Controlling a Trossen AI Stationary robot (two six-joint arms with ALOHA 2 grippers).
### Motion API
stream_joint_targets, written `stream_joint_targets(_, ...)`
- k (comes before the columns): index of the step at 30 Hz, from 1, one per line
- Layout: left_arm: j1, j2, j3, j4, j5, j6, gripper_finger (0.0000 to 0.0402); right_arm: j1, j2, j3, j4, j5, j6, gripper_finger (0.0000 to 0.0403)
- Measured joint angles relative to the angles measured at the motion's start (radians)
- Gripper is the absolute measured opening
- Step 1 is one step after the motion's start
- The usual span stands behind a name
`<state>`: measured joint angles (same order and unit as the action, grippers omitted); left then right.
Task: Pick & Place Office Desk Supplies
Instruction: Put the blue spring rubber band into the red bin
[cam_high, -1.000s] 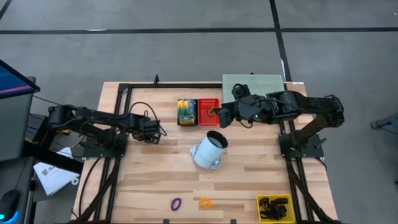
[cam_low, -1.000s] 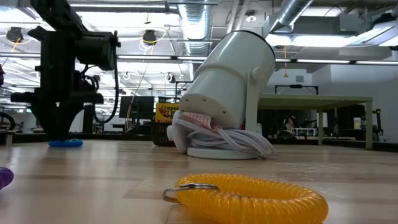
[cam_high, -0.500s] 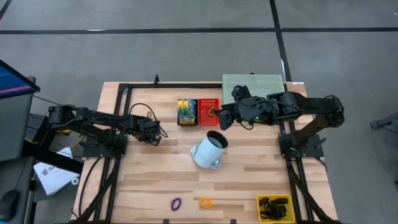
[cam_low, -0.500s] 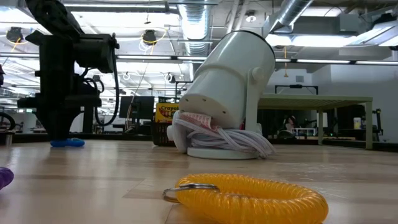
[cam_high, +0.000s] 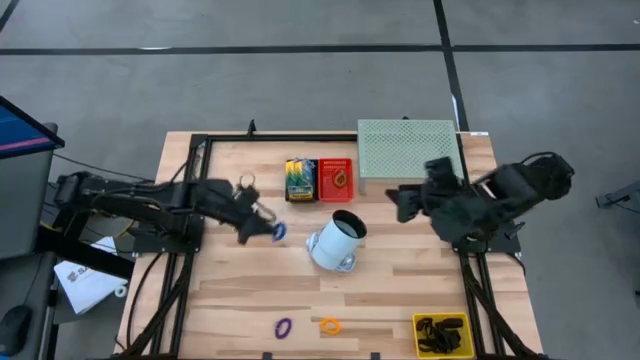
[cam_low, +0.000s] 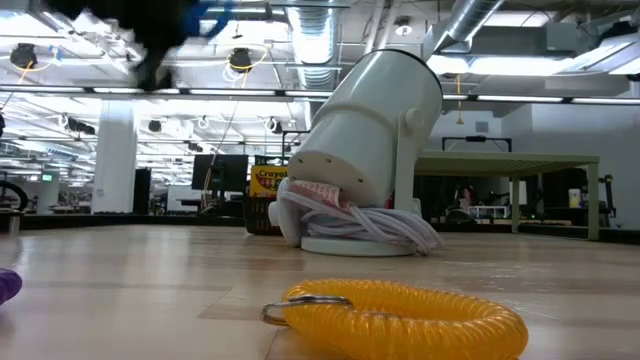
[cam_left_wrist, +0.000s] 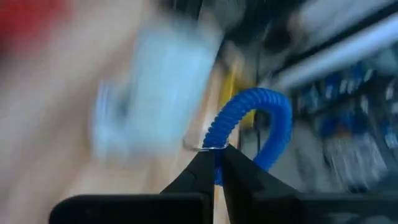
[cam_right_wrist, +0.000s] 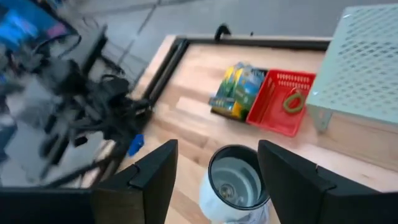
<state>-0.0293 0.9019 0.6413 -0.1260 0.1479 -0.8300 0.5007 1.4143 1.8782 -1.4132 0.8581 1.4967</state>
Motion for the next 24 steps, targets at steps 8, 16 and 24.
stream_joint_targets(8, 0.24, 0.329, 0.377, 0.059, -0.024, 0.344, 0.0004, 0.045, -0.028, 0.0, -0.082, 0.118, 0.127, 0.0219)
stream_joint_targets(16, 0.476, 0.696, 0.736, -0.325, 0.04, 0.648, 0.0004, 0.034, -0.035, 0.0, -0.097, 0.117, 0.114, 0.0219)
stream_joint_targets(24, 0.472, 0.906, 0.758, -0.348, 0.043, 0.761, 0.0004, 0.047, -0.035, 0.0, -0.097, 0.117, 0.116, 0.0219)
